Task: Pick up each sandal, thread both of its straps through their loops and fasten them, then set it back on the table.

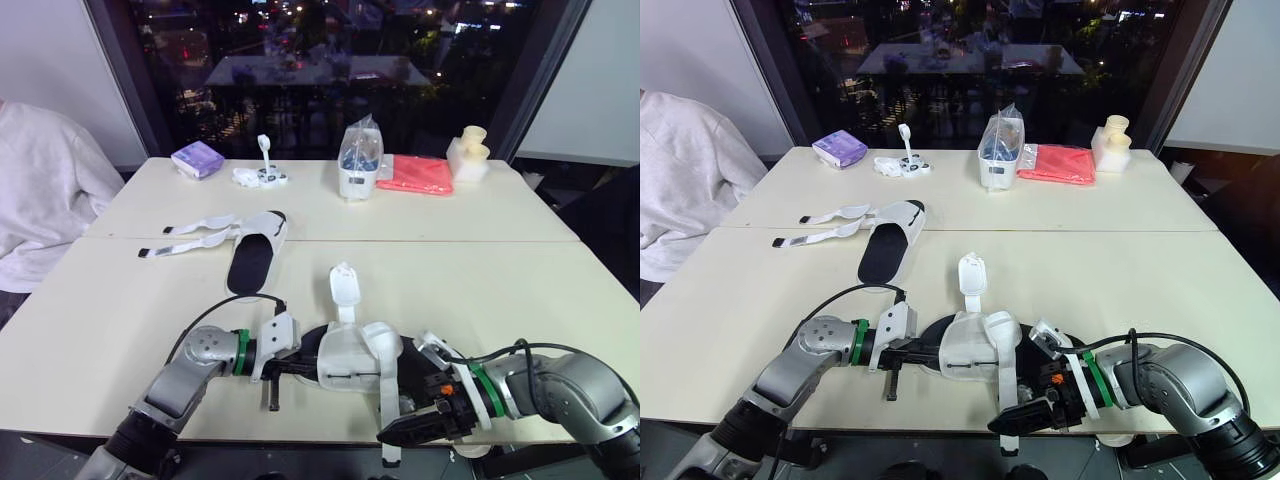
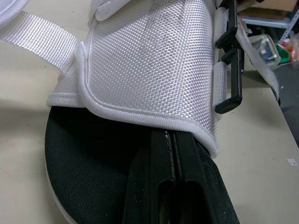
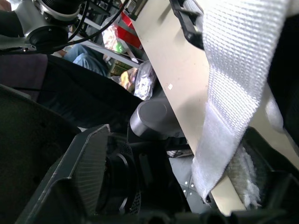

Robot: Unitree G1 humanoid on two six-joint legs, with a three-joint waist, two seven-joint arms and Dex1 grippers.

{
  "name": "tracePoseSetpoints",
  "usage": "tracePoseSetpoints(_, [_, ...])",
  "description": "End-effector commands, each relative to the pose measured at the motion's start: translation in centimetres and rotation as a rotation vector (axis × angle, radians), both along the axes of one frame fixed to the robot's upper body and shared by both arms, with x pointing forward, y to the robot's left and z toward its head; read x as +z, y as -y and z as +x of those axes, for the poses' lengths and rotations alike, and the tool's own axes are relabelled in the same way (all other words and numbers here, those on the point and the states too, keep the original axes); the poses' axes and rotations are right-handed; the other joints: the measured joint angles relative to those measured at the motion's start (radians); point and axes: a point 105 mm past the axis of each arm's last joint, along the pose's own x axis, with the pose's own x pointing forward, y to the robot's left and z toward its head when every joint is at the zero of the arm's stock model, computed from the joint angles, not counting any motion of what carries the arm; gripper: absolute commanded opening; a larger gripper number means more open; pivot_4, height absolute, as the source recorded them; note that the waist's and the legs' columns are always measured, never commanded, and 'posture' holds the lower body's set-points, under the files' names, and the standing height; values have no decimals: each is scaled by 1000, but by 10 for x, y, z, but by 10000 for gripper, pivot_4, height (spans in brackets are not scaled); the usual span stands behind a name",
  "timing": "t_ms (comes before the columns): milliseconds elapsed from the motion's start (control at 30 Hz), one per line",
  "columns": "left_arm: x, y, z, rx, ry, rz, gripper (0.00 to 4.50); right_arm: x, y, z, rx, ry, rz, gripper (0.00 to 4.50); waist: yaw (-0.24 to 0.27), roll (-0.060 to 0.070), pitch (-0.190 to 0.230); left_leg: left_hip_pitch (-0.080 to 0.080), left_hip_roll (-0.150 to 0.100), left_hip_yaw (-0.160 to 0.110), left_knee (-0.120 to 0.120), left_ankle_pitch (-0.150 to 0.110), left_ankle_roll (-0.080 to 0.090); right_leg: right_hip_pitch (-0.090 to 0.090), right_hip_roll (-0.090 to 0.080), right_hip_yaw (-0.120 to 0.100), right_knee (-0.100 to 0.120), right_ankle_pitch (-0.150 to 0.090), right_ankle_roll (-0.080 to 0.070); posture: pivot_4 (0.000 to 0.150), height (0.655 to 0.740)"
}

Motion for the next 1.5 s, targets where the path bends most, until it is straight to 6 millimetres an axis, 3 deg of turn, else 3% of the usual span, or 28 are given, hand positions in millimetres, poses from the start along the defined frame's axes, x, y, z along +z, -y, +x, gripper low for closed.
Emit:
tracePoseSetpoints(33, [-20,0,-9,-12,-68,53,0,4,0,0,-3,11,12,20171,0,0,0,0,0,0,0,0,0,0,0,0,0,0,0,1500,7400])
tracePoseSetpoints(167, [-20,1,-10,-12,-68,51,0,9,-2,2,-20,19,35,477,0,0,0,0,0,0,0,0,0,0,0,0,0,0,0,1500,7400])
tracePoseSetpoints(333, [-20,1,-10,-13,-70,52,0,38,0,10,-37,51,57,477,-1,0,0,0,0,0,1,0,0,0,0,0,1,0,0,1500,7400])
tracePoseSetpoints(467, [-23,0,-11,-40,-72,77,0,75,-1,37,-76,138,54,477,-2,1,-1,0,0,0,1,0,0,0,0,0,1,0,0,1500,7400])
tracePoseSetpoints(600, [-26,1,-12,-62,-64,96,0,87,-4,56,-104,163,29,477,0,0,-2,0,0,-1,0,0,0,0,0,-1,1,0,0,1500,7400])
tracePoseSetpoints(1033, [-27,5,-7,-87,-32,107,0,88,-12,102,-88,13,-42,477,-1,0,-2,-1,-1,0,1,0,1,0,-1,0,1,1,-1,1500,7400])
tracePoseSetpoints(1500, [-30,3,-12,-76,-36,108,0,76,-17,105,-28,-17,-82,477,-1,0,-2,-1,-1,0,1,0,1,0,-1,0,1,1,0,1500,7400])
